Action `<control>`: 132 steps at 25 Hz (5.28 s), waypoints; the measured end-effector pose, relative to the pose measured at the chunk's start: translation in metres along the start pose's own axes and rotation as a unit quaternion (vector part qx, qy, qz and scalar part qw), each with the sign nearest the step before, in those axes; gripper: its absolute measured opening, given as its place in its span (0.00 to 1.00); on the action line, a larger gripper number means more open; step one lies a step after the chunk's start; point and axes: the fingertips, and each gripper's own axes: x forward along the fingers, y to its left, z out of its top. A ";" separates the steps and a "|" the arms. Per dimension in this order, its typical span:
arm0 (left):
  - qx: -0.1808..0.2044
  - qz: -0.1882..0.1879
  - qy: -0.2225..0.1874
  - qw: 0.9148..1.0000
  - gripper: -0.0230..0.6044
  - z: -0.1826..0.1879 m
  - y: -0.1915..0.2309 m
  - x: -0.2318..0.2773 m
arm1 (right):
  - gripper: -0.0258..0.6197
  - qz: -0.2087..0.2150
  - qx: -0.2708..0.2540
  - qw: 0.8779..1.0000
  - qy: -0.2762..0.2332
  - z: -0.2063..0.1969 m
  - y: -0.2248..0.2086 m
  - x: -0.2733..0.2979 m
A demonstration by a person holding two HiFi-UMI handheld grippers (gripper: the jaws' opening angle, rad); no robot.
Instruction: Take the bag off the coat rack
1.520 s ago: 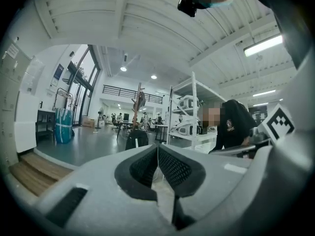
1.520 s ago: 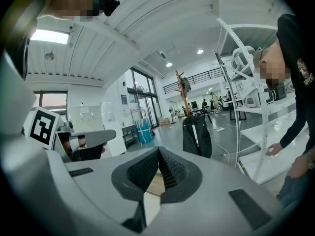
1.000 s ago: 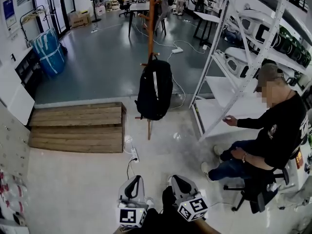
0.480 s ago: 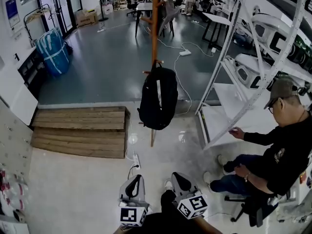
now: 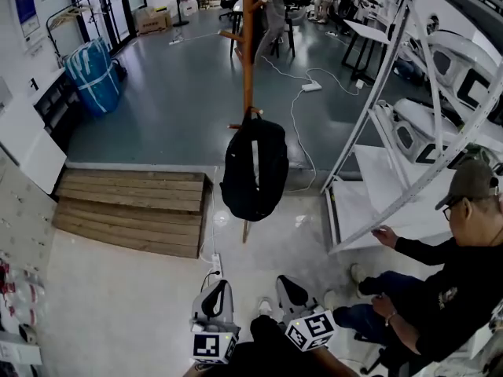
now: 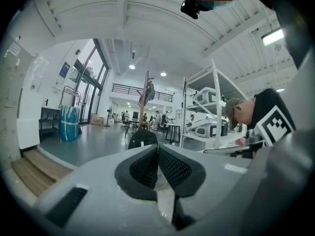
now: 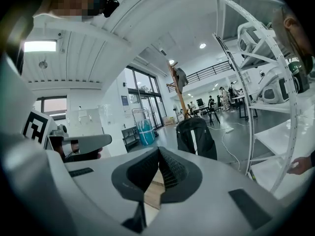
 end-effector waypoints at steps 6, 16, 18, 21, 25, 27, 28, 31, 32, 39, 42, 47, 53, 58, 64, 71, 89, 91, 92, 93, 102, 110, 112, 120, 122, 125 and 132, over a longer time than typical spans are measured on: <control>0.000 0.025 -0.003 1.000 0.07 0.006 -0.013 0.041 | 0.06 0.021 -0.004 1.000 0.004 0.013 -0.042 0.021; -0.005 0.046 -0.014 0.999 0.07 0.009 -0.017 0.083 | 0.06 0.034 0.000 0.999 0.009 0.025 -0.088 0.054; -0.006 0.048 -0.019 0.999 0.07 0.014 -0.017 0.092 | 0.06 0.035 0.003 0.999 0.009 0.026 -0.094 0.062; -0.007 0.054 -0.012 0.998 0.07 0.011 -0.011 0.105 | 0.06 0.039 0.002 0.999 0.011 0.027 -0.103 0.074; -0.014 0.054 -0.018 0.998 0.07 0.013 -0.001 0.128 | 0.06 0.038 -0.001 0.999 0.013 0.031 -0.114 0.093; -0.017 0.054 -0.019 0.998 0.07 0.011 0.006 0.140 | 0.06 0.035 0.000 0.999 0.013 0.033 -0.120 0.103; -0.019 0.054 -0.021 0.998 0.07 0.011 0.009 0.146 | 0.06 0.032 0.001 0.999 0.014 0.034 -0.123 0.109; -0.016 0.059 -0.016 0.998 0.07 0.011 0.022 0.166 | 0.06 0.030 0.001 0.999 0.016 0.036 -0.133 0.126; -0.012 0.062 -0.009 0.998 0.07 0.012 0.027 0.173 | 0.06 0.030 0.001 0.999 0.015 0.038 -0.136 0.133; -0.017 0.059 0.007 0.998 0.07 0.017 0.057 0.223 | 0.06 0.021 0.000 1.000 0.016 0.053 -0.155 0.183; -0.016 0.053 0.005 0.998 0.07 0.021 0.072 0.247 | 0.06 0.015 0.001 1.000 0.018 0.059 -0.162 0.205; -0.014 0.029 0.000 0.999 0.07 0.025 0.089 0.289 | 0.06 -0.002 0.002 1.000 0.023 0.067 -0.179 0.238; -0.017 0.016 0.007 1.000 0.07 0.034 0.116 0.335 | 0.06 -0.025 0.000 0.999 0.027 0.080 -0.198 0.280; -0.014 0.002 0.015 1.000 0.07 0.036 0.137 0.370 | 0.06 -0.039 -0.003 0.999 0.029 0.088 -0.211 0.314; -0.006 -0.008 0.034 0.999 0.07 0.029 0.160 0.404 | 0.06 -0.064 -0.005 0.997 0.034 0.089 -0.228 0.347; -0.007 -0.041 0.066 0.997 0.31 0.006 0.168 0.437 | 0.20 -0.097 -0.007 0.994 0.052 0.085 -0.262 0.372; 0.010 -0.087 0.126 0.988 0.37 -0.027 0.171 0.486 | 0.33 -0.137 -0.012 0.985 0.105 0.064 -0.326 0.422; 0.013 -0.093 0.136 0.986 0.38 -0.031 0.170 0.490 | 0.33 -0.136 -0.012 0.985 0.109 0.062 -0.327 0.427; 0.013 -0.095 0.140 0.985 0.39 -0.032 0.170 0.491 | 0.33 -0.136 -0.011 0.984 0.111 0.061 -0.327 0.428; 0.014 -0.097 0.144 0.985 0.39 -0.034 0.169 0.492 | 0.33 -0.136 -0.010 0.984 0.113 0.059 -0.327 0.429; 0.028 -0.107 0.178 0.978 0.33 -0.052 0.169 0.500 | 0.29 -0.146 -0.022 0.982 0.119 0.056 -0.336 0.432; 0.034 -0.097 0.175 0.979 0.19 -0.047 0.177 0.498 | 0.18 -0.130 -0.010 0.985 0.115 0.053 -0.326 0.426; 0.032 -0.103 0.172 0.979 0.18 -0.046 0.175 0.497 | 0.17 -0.129 -0.005 0.985 0.113 0.053 -0.324 0.423; 0.022 -0.107 0.167 0.980 0.17 -0.040 0.170 0.493 | 0.16 -0.126 0.000 0.986 0.110 0.059 -0.321 0.418; 0.021 -0.108 0.165 0.980 0.17 -0.038 0.169 0.492 | 0.16 -0.125 -0.001 0.986 0.109 0.061 -0.320 0.417; 0.020 -0.110 0.161 0.981 0.17 -0.035 0.166 0.491 | 0.16 -0.124 -0.001 0.987 0.106 0.065 -0.320 0.414; 0.022 -0.111 0.145 0.983 0.16 -0.021 0.157 0.489 | 0.16 -0.117 -0.003 0.989 0.092 0.080 -0.318 0.406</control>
